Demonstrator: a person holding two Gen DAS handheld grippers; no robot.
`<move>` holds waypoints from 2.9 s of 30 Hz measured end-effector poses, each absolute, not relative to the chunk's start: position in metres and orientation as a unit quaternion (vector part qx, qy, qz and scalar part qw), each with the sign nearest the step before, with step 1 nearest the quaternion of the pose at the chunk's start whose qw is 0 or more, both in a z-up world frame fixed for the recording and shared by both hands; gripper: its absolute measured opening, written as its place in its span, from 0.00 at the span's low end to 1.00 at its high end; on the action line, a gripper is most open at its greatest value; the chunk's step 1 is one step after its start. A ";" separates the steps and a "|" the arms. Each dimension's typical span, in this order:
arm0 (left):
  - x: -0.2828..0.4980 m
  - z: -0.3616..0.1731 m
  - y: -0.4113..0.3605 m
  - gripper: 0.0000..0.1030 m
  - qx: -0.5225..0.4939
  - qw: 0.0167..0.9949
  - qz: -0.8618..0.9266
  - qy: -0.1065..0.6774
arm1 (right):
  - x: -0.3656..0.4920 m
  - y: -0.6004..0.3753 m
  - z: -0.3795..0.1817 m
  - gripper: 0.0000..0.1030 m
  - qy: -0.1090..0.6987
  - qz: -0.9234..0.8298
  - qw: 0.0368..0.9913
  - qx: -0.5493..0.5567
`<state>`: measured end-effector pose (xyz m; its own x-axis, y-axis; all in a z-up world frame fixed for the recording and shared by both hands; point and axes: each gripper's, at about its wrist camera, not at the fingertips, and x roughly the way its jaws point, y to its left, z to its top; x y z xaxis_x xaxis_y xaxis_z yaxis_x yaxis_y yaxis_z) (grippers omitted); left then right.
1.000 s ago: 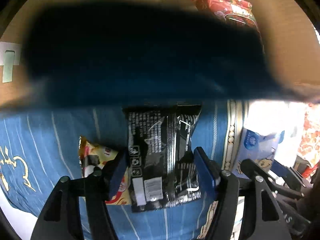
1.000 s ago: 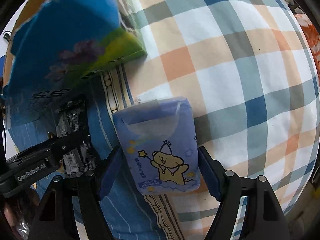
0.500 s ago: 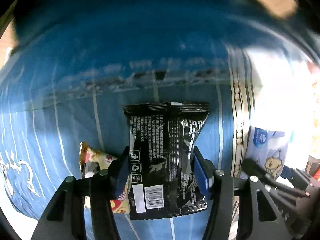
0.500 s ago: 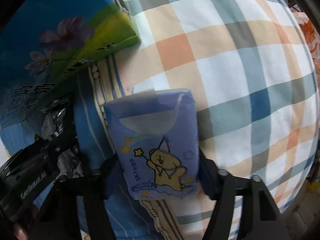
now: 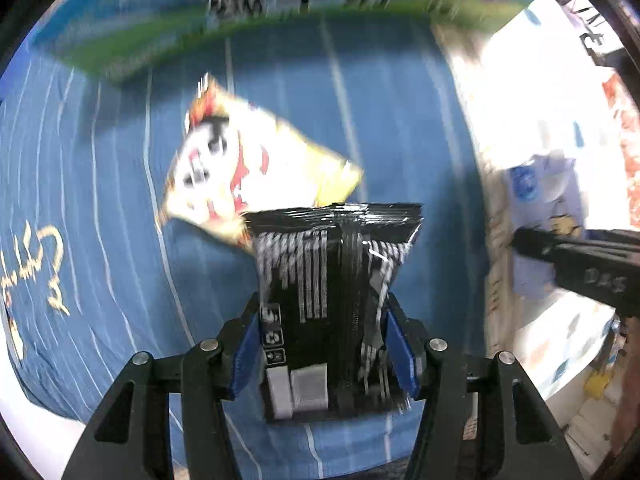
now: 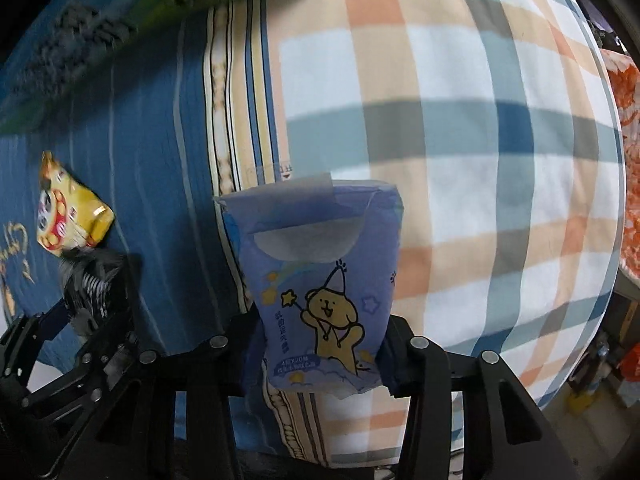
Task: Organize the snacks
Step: 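Lift both held packs and carry them toward the cardboard box, then open left tool over box dropping black pack while right tool drops tissue pack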
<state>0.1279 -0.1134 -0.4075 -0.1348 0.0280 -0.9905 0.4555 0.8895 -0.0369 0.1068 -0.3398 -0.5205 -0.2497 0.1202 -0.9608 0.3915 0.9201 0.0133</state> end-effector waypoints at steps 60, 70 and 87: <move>0.445 -0.337 -0.116 0.52 0.078 0.682 -0.143 0.713 | 0.366 -0.285 -0.454 0.33 0.727 -0.023 0.662 0.178; 0.471 -0.390 -0.129 0.53 0.121 0.658 -0.134 0.731 | 0.385 -0.275 -0.507 0.33 0.756 -0.020 0.634 0.163; 0.467 -0.397 -0.124 0.56 0.112 0.634 -0.137 0.753 | 0.393 -0.255 -0.527 0.52 0.769 -0.018 0.622 0.148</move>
